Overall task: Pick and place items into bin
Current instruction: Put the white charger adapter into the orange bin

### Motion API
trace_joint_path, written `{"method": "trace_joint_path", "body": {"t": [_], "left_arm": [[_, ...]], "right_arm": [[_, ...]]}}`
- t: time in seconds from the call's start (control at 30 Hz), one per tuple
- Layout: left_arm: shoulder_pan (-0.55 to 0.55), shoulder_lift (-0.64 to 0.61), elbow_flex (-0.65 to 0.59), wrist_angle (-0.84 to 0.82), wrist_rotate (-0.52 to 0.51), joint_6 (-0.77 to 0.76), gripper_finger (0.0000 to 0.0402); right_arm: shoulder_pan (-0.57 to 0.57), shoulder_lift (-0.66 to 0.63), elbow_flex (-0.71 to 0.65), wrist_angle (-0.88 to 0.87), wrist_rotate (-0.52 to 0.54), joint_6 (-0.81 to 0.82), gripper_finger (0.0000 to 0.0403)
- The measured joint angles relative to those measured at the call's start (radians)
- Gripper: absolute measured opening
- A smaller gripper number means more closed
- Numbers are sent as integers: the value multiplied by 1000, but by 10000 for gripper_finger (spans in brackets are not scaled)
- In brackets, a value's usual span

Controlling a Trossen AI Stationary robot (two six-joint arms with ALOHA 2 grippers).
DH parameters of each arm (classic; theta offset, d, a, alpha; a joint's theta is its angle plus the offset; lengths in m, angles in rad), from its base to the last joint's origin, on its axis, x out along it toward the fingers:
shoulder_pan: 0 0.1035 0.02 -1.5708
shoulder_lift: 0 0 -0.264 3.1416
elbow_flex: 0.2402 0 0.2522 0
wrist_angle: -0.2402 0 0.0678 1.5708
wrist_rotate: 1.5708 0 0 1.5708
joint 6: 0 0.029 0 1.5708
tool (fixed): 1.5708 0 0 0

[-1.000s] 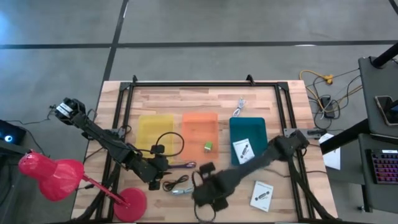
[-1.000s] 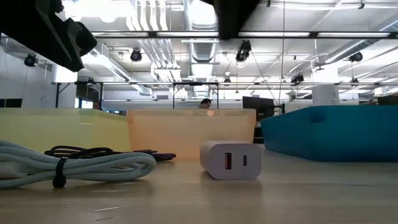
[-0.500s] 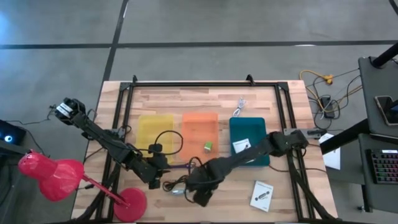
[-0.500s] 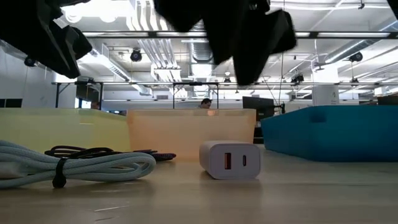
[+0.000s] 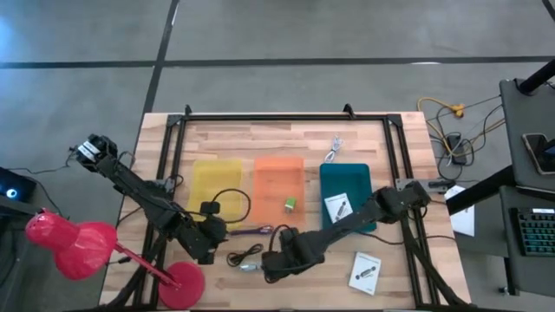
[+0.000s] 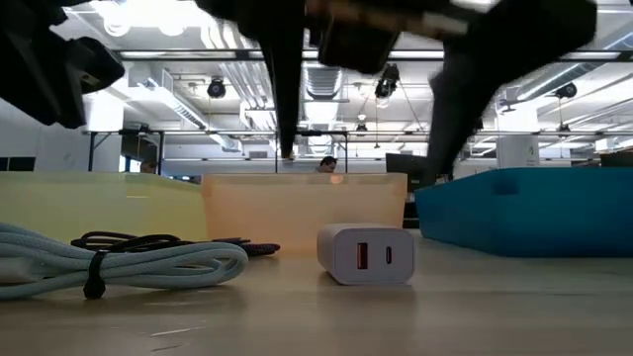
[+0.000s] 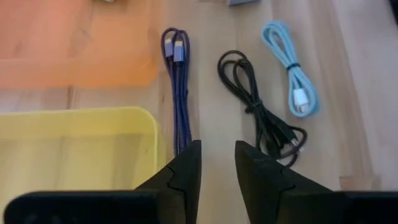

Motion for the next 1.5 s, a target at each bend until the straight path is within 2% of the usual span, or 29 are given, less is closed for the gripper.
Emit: {"method": "trace_joint_path", "body": {"t": [0.17,0.6,0.67,0.83,0.87,1.0,1.1,1.2,1.27,1.4,1.5], "left_arm": [[-9,-35,-2,-39,-12,5,82],[-9,-80,-3,-73,-53,49,82],[-8,-77,-5,-73,-53,52,82],[-8,-77,-29,-64,-53,51,82],[-8,-77,-36,-62,-54,50,82],[-8,-77,-55,-64,-52,46,82],[-8,-81,-54,-63,-53,32,82],[-8,-93,-49,-62,-58,22,82],[-8,-103,-49,-61,-76,21,82],[-8,-125,-50,-58,-116,21,82],[-8,-135,-45,-56,-153,13,82]], "right_arm": [[-10,58,-4,40,-7,8,329],[-29,104,-6,-36,-20,7,318],[-32,104,-7,-38,-19,6,293],[-38,104,-5,-35,-15,-44,186],[-38,104,-2,-35,-15,-60,176],[-33,102,49,-38,-17,-127,178],[-16,65,132,-85,25,-143,178],[-2,-12,236,-170,108,-110,178],[-12,-56,251,-218,198,-99,178],[-128,-66,196,-287,239,-221,183],[-240,-48,157,-138,242,-432,238]]}}
